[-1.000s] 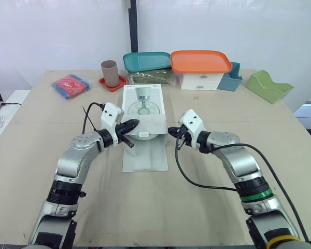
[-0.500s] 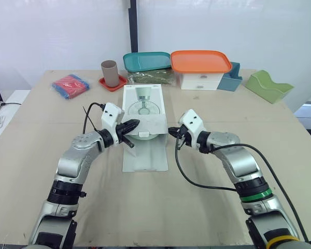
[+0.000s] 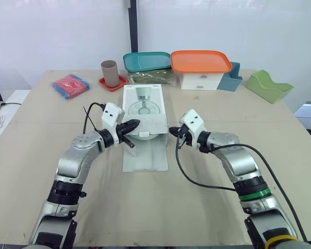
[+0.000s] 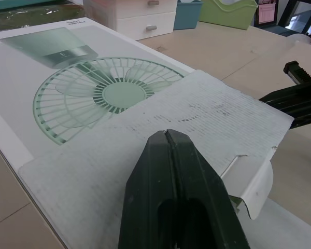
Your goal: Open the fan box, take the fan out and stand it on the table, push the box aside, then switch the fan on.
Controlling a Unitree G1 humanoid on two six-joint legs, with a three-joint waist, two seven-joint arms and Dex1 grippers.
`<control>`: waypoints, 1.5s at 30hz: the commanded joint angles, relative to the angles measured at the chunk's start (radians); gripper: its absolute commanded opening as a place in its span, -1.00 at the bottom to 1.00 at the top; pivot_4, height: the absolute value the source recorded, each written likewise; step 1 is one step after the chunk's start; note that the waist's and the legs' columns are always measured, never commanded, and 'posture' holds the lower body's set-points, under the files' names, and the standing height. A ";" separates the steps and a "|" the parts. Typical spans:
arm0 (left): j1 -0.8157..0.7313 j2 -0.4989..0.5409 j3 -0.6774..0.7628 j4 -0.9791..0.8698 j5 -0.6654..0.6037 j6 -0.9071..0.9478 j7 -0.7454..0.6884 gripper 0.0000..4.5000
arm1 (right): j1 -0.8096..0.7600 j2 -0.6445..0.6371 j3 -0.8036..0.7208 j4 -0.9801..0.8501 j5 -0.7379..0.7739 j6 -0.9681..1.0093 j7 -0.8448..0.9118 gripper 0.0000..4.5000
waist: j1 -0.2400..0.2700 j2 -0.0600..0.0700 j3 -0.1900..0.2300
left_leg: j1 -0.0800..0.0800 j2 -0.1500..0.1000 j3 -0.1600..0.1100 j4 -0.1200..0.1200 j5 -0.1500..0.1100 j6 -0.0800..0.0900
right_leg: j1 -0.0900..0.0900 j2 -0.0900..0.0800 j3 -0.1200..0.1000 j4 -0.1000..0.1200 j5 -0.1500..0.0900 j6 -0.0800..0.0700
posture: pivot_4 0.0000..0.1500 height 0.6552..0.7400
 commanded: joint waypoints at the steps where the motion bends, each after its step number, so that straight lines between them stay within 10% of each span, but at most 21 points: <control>1: 0.004 0.001 -0.005 -0.027 0.004 0.003 0.001 -1.00 | -0.090 -0.010 -0.083 0.027 0.012 -0.075 -0.025 -0.99 | 0.000 0.000 0.000 | 0.000 0.000 0.000 0.000 0.000 0.000 | 0.000 0.000 0.000 0.000 0.000 0.000 | 1.00 1.00; 35: 0.054 0.075 0.036 -0.224 -0.140 0.061 -0.115 -1.00 | -0.055 0.120 0.056 -0.005 -0.014 -0.055 0.018 -0.99 | -0.001 0.000 0.000 | 0.000 0.000 0.000 0.000 0.000 0.000 | 0.000 0.000 0.000 0.000 0.000 0.000 | 1.00 1.00; 45: 0.117 0.165 -0.155 -0.336 -0.086 0.150 -0.158 -1.00 | -0.052 0.128 0.048 -0.010 -0.016 -0.054 0.011 -0.99 | -0.010 0.000 0.000 | 0.001 0.000 0.000 0.000 -0.001 0.003 | 0.000 0.000 0.000 0.000 0.000 0.000 | 1.00 1.00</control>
